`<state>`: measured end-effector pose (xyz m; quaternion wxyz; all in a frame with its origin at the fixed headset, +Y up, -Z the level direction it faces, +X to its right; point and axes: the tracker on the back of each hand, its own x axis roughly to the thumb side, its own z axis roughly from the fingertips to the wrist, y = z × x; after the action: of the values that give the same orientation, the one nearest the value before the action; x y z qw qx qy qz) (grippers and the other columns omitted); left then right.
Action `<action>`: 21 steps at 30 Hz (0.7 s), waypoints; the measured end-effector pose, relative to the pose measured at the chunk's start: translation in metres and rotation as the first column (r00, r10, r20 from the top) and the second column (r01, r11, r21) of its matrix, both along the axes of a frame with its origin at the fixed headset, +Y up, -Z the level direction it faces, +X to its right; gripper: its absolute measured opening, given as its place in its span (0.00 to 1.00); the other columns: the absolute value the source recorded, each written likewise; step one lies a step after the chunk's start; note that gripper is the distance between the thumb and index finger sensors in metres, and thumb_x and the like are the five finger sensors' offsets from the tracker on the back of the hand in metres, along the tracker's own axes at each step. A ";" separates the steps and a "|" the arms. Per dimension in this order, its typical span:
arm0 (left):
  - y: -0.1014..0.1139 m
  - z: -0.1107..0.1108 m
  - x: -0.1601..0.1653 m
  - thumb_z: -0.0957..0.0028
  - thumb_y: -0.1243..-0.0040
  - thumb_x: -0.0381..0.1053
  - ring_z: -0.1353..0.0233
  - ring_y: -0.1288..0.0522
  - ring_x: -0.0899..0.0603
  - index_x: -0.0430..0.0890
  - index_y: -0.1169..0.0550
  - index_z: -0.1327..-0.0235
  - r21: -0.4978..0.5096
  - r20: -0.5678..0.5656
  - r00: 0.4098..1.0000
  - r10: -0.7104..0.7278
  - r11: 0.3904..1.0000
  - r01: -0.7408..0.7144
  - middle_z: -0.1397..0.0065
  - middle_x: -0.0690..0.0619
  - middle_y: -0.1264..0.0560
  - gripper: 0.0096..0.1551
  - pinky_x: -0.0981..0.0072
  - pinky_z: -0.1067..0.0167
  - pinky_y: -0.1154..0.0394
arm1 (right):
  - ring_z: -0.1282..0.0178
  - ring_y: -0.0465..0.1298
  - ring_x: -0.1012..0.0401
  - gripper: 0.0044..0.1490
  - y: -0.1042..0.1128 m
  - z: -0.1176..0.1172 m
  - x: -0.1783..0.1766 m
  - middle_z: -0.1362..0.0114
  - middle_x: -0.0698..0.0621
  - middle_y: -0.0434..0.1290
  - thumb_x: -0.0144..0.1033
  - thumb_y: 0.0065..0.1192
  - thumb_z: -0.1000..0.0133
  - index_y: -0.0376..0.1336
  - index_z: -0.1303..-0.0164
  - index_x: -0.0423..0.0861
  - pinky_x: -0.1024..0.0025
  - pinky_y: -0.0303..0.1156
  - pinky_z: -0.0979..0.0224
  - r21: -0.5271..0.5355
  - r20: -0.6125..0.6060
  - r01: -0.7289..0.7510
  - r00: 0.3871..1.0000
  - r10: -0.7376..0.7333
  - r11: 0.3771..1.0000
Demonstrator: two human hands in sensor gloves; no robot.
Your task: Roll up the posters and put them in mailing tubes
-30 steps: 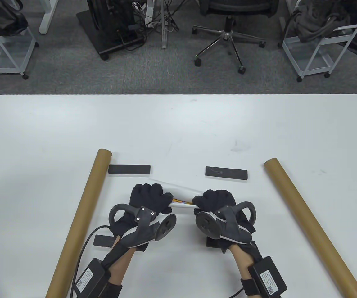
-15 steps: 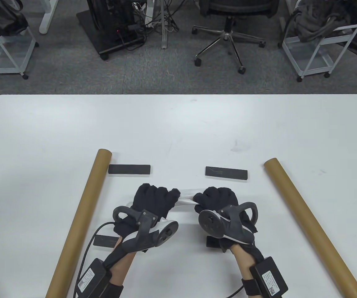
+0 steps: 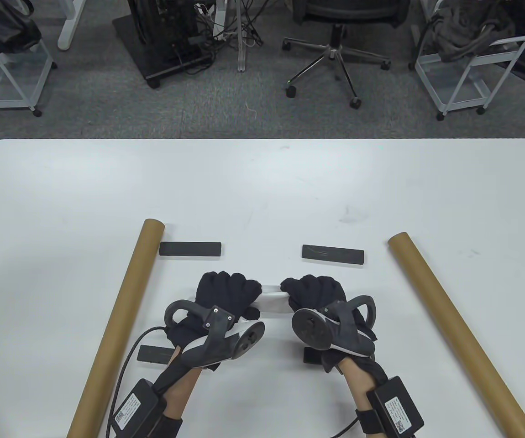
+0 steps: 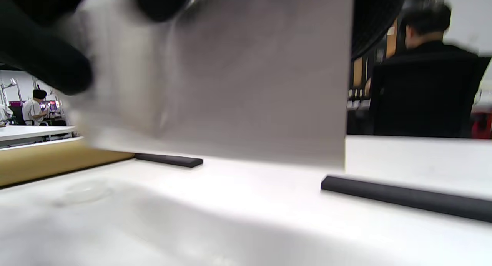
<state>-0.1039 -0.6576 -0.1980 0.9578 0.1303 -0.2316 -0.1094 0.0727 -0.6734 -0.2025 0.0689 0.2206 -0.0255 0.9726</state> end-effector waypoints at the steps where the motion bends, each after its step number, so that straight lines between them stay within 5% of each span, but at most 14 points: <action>1: 0.000 -0.001 0.000 0.56 0.32 0.64 0.51 0.22 0.51 0.61 0.26 0.43 -0.009 -0.005 1.000 0.009 1.000 -0.009 0.49 0.63 0.22 0.28 0.48 0.28 0.24 | 0.48 0.73 0.51 0.39 0.000 0.000 -0.002 0.40 0.49 0.70 0.54 0.54 0.48 0.56 0.28 0.48 0.36 0.66 0.27 0.011 0.007 -0.022 1.000 0.022 1.000; 4: 0.000 -0.001 -0.001 0.55 0.31 0.62 0.55 0.21 0.51 0.61 0.22 0.52 -0.025 -0.004 1.000 0.009 1.000 -0.009 0.54 0.63 0.20 0.20 0.49 0.30 0.22 | 0.54 0.77 0.56 0.30 0.002 0.001 -0.008 0.47 0.55 0.74 0.47 0.62 0.50 0.62 0.38 0.53 0.42 0.72 0.30 0.129 0.030 -0.085 0.996 0.082 0.988; 8: -0.001 -0.001 -0.001 0.51 0.35 0.62 0.54 0.20 0.49 0.61 0.20 0.57 -0.039 -0.008 1.000 -0.012 0.999 0.012 0.54 0.62 0.18 0.13 0.48 0.29 0.23 | 0.56 0.78 0.55 0.25 0.003 0.004 -0.013 0.49 0.55 0.75 0.46 0.63 0.49 0.66 0.42 0.54 0.43 0.74 0.32 0.136 0.036 -0.094 0.995 0.090 0.986; 14: -0.005 0.001 0.002 0.47 0.42 0.63 0.38 0.20 0.45 0.64 0.20 0.44 -0.035 -0.007 0.998 -0.059 0.998 0.059 0.36 0.58 0.20 0.20 0.44 0.24 0.27 | 0.42 0.76 0.49 0.26 0.000 0.007 -0.016 0.33 0.48 0.71 0.45 0.60 0.48 0.68 0.40 0.53 0.39 0.71 0.29 0.154 0.064 -0.157 0.987 0.148 0.976; 17: -0.005 0.001 0.003 0.46 0.45 0.63 0.33 0.25 0.43 0.65 0.22 0.35 -0.044 -0.033 0.998 -0.060 0.997 0.058 0.28 0.55 0.27 0.25 0.41 0.22 0.31 | 0.42 0.74 0.49 0.27 0.000 0.005 -0.013 0.33 0.47 0.69 0.45 0.58 0.48 0.68 0.38 0.53 0.38 0.69 0.28 0.150 0.074 -0.149 0.987 0.139 0.977; 21: -0.003 0.002 0.003 0.45 0.46 0.60 0.38 0.24 0.46 0.59 0.23 0.29 -0.070 -0.021 1.000 -0.004 0.998 0.002 0.33 0.56 0.25 0.29 0.43 0.23 0.29 | 0.48 0.77 0.53 0.28 0.000 0.003 -0.009 0.42 0.51 0.73 0.44 0.58 0.49 0.68 0.38 0.52 0.42 0.72 0.31 0.124 0.064 -0.116 0.992 0.109 0.985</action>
<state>-0.1007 -0.6609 -0.1962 0.9640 0.0954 -0.2255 -0.1039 0.0632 -0.6736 -0.1997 -0.0011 0.1979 -0.0772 0.9772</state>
